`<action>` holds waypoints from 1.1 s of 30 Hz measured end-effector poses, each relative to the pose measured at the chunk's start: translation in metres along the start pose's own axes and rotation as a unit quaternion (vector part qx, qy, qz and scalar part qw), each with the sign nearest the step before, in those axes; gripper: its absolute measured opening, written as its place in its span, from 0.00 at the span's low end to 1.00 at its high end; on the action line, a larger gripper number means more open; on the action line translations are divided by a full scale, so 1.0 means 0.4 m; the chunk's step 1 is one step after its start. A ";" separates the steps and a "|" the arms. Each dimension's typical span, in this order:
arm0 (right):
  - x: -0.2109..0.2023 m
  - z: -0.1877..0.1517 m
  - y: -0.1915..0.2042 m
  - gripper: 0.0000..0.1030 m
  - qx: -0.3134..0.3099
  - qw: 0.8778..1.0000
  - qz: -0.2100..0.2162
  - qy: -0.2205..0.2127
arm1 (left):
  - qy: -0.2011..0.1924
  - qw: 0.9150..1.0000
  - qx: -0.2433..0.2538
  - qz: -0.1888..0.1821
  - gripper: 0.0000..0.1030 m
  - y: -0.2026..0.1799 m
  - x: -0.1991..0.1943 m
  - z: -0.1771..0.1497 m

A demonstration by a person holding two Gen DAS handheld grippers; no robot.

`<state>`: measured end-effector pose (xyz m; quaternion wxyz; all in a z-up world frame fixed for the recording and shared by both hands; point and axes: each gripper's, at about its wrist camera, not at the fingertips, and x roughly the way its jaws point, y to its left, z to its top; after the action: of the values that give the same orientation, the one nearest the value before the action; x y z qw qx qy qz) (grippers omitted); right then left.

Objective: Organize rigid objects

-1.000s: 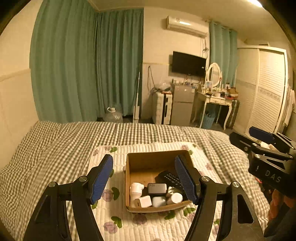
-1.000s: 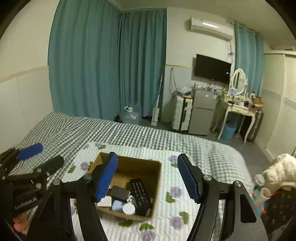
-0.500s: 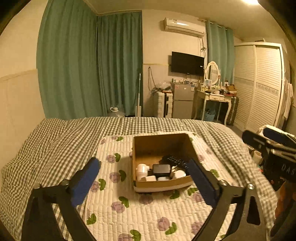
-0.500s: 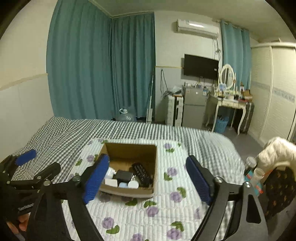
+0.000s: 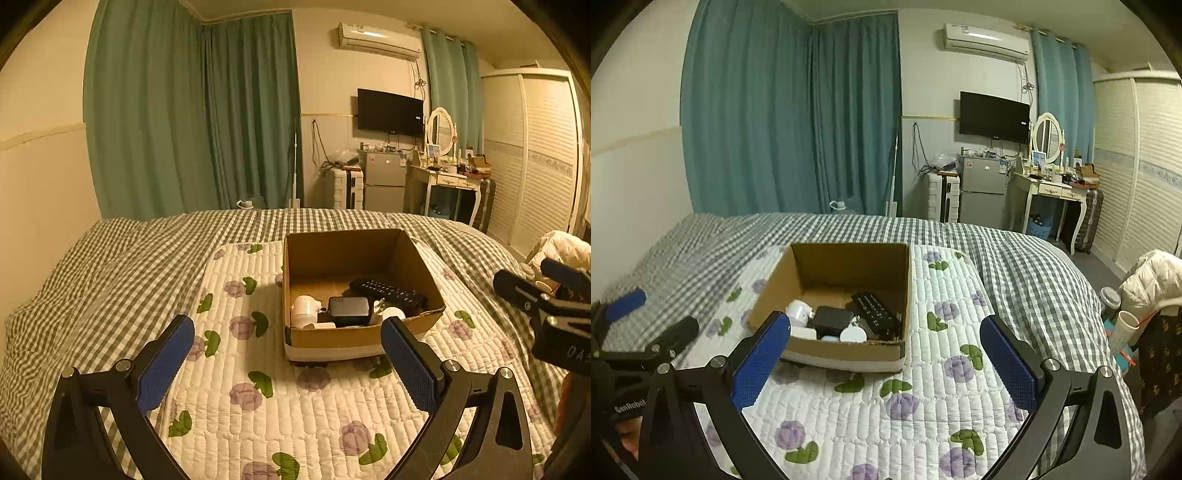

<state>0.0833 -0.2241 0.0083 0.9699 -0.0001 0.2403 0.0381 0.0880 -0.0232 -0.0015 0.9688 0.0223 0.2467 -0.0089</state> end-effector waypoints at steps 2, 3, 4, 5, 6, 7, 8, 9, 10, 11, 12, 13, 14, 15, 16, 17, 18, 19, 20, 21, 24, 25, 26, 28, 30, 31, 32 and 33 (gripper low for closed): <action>0.010 -0.006 -0.005 1.00 0.006 1.000 0.000 0.005 | 0.001 1.000 -0.010 -0.002 1.00 0.008 0.004 0.000; 0.016 -0.008 -0.007 1.00 0.010 1.000 -0.003 0.007 | 0.001 1.000 -0.014 -0.003 1.00 0.012 0.005 0.000; 0.017 -0.010 -0.008 1.00 0.012 1.000 -0.003 0.007 | 0.001 1.000 -0.015 -0.002 1.00 0.016 0.005 0.000; 0.019 -0.011 -0.010 1.00 0.014 1.000 -0.003 0.009 | 0.000 1.000 -0.015 -0.001 1.00 0.017 0.004 0.001; 0.017 -0.011 -0.011 1.00 0.015 1.000 -0.004 0.009 | -0.002 1.000 -0.011 0.003 1.00 0.018 0.003 0.001; 0.017 -0.011 -0.011 1.00 0.015 1.000 -0.004 0.008 | -0.003 1.000 -0.009 0.005 1.00 0.018 0.001 -0.001; 0.017 -0.012 -0.010 1.00 0.014 1.000 -0.004 0.009 | -0.004 1.000 -0.007 0.006 1.00 0.019 0.002 -0.001; 0.017 -0.011 -0.011 1.00 0.012 1.000 -0.004 0.009 | -0.002 1.000 -0.008 0.006 1.00 0.021 0.003 -0.001; 0.016 -0.011 -0.011 1.00 0.011 1.000 -0.005 0.009 | 0.000 1.000 -0.010 0.006 1.00 0.024 0.005 -0.002; 0.016 -0.011 -0.010 1.00 0.010 1.000 -0.005 0.009 | 0.002 1.000 -0.013 0.006 1.00 0.026 0.006 -0.003; 0.015 -0.011 -0.010 1.00 0.010 1.000 -0.006 0.008 | 0.004 1.000 -0.015 0.005 1.00 0.029 0.007 -0.003; 0.014 -0.010 -0.010 1.00 0.010 1.000 -0.006 0.007 | 0.005 1.000 -0.017 0.005 1.00 0.032 0.008 -0.003; 0.015 -0.010 -0.010 1.00 0.010 1.000 -0.007 0.007 | 0.005 1.000 -0.017 0.005 1.00 0.034 0.008 -0.003; 0.015 -0.010 -0.010 1.00 0.010 1.000 -0.008 0.007 | 0.005 1.000 -0.018 0.005 1.00 0.035 0.008 -0.003; 0.016 -0.010 -0.011 1.00 0.010 1.000 -0.008 0.007 | 0.005 1.000 -0.018 0.004 1.00 0.036 0.007 -0.003; 0.017 -0.012 -0.011 1.00 0.010 1.000 -0.007 0.007 | 0.004 1.000 -0.018 0.003 1.00 0.037 0.007 -0.002; 0.016 -0.010 -0.010 1.00 0.011 1.000 -0.007 0.007 | 0.004 1.000 -0.017 0.003 1.00 0.037 0.007 -0.001; 0.016 -0.010 -0.010 1.00 0.010 1.000 -0.007 0.008 | 0.004 1.000 -0.017 0.004 1.00 0.038 0.008 -0.002; 0.017 -0.011 -0.010 1.00 0.011 1.000 -0.007 0.008 | 0.006 1.000 -0.018 0.005 1.00 0.039 0.009 -0.002; 0.017 -0.011 -0.010 1.00 0.010 1.000 -0.006 0.009 | 0.009 1.000 -0.020 0.005 1.00 0.041 0.011 -0.002; 0.019 -0.011 -0.008 1.00 0.008 1.000 -0.007 0.009 | 0.012 1.000 -0.025 0.003 1.00 0.042 0.014 -0.005; 0.019 -0.011 -0.007 1.00 0.007 1.000 -0.007 0.009 | 0.012 1.000 -0.023 0.004 1.00 0.041 0.014 -0.006; 0.019 -0.011 -0.007 1.00 0.007 1.000 -0.007 0.009 | 0.012 1.000 -0.021 0.005 1.00 0.039 0.014 -0.007; 0.021 -0.014 -0.007 1.00 0.007 1.000 -0.008 0.009 | 0.012 1.000 -0.019 0.006 1.00 0.038 0.015 -0.008; 0.023 -0.014 -0.007 1.00 0.008 1.000 -0.008 0.010 | 0.014 1.000 -0.018 0.010 1.00 0.039 0.016 -0.009; 0.024 -0.014 -0.008 1.00 0.009 1.000 -0.008 0.010 | 0.015 1.000 -0.018 0.012 1.00 0.040 0.018 -0.010; 0.023 -0.014 -0.007 1.00 0.009 1.000 -0.008 0.010 | 0.016 1.000 -0.019 0.012 1.00 0.042 0.019 -0.010; 0.023 -0.014 -0.008 1.00 0.009 1.000 -0.007 0.009 | 0.018 1.000 -0.021 0.012 1.00 0.043 0.020 -0.010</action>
<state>0.0893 -0.2267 -0.0010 0.9679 0.0061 0.2498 0.0288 0.0935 -0.0058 -0.0083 0.9646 0.0053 0.2635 0.0080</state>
